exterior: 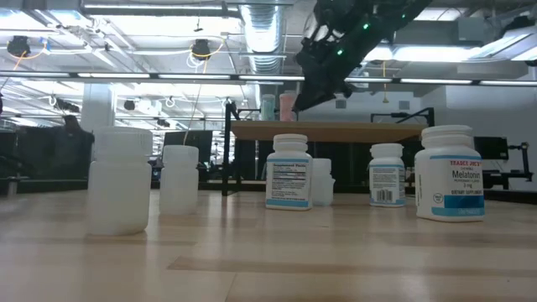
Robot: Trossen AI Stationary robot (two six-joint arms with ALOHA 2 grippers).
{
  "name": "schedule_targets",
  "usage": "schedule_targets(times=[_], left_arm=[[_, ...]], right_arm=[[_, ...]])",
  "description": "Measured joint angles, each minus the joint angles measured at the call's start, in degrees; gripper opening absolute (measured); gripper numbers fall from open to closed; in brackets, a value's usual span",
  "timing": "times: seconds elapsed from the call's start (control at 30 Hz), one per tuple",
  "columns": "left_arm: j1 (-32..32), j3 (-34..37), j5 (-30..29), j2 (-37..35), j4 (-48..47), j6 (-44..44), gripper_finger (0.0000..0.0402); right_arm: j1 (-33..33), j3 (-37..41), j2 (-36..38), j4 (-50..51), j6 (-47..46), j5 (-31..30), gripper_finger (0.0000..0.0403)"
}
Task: Pick and place medicine bottles onto shelf by color
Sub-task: Put the top white pill bottle on the shelf
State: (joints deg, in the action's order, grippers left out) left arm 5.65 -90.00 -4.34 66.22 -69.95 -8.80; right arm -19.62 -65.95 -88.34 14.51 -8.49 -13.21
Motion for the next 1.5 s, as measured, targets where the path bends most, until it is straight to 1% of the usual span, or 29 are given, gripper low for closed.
schedule_targets(times=[0.17, 0.3, 0.37, 0.43, 0.57, 0.63, 0.7, 0.83, 0.93, 1.0, 1.07, 1.17, 1.3, 1.37, 1.5], left_arm=[[0.0, -0.1, 0.0, 0.9, 1.1, -1.1, 0.0005], [0.0, -0.1, 1.3, 2.6, 2.4, 0.7, 0.0022], [0.0, -0.1, 3.4, 4.0, 3.0, 2.0, 0.0041], [0.0, -0.1, 4.8, 5.5, 4.1, 2.2, 0.0067], [0.0, -0.1, 5.1, 9.5, 7.0, 3.8, 0.0128], [0.0, -0.1, 5.4, 11.8, 8.6, 3.9, 0.0157], [0.0, -0.1, 6.0, 14.5, 8.2, 4.6, 0.0183], [1.1, 0.0, 6.7, 20.9, 8.3, 6.5, 0.0216], [1.6, 0.0, 7.0, 26.1, 11.9, 7.3, 0.0226], [1.6, 0.0, 7.5, 28.8, 16.1, 7.2, 0.0226], [1.5, 0.0, 9.1, 31.2, 20.3, 7.2, 0.0223], [1.3, 0.0, 9.4, 34.1, 25.3, 7.2, 0.0219], [1.3, 0.0, 7.2, 37.0, 27.6, 8.6, 0.0218], [1.3, 0.0, 6.9, 38.1, 27.4, 8.6, 0.0218], [1.2, -0.2, 6.7, 38.0, 27.5, 5.2, 0.0218]], right_arm=[[1.5, -5.0, 5.7, 17.1, -5.2, 0.4, 0.0098], [6.0, -6.0, 12.7, 26.5, -6.8, 1.2, 0.0098], [8.3, -6.0, 16.6, 31.5, -9.3, 1.3, 0.0098], [10.8, -6.0, 20.5, 35.4, -13.6, 1.3, 0.0098], [16.5, -6.0, 27.1, 43.3, -20.3, 1.3, 0.0113], [19.5, -6.0, 29.3, 46.4, -23.0, 1.3, 0.0131], [22.3, -6.0, 30.8, 49.1, -25.5, 1.3, 0.0154], [27.9, -6.0, 33.0, 55.8, -31.2, 1.3, 0.0202], [31.8, -6.0, 33.7, 60.6, -36.4, 1.3, 0.0228], [34.0, -6.0, 33.8, 63.2, -38.7, 1.1, 0.0238], [36.6, -6.0, 33.7, 65.7, -40.2, 1.1, 0.0243], [40.1, -6.0, 33.8, 68.4, -42.9, 1.2, 0.0244], [44.6, -6.0, 33.7, 68.5, -44.0, 0.7, 0.0241], [46.5, -6.0, 33.7, 68.5, -44.1, -1.1, 0.024], [48.5, -6.0, 32.8, 68.2, -41.4, -2.1, 0.024]])
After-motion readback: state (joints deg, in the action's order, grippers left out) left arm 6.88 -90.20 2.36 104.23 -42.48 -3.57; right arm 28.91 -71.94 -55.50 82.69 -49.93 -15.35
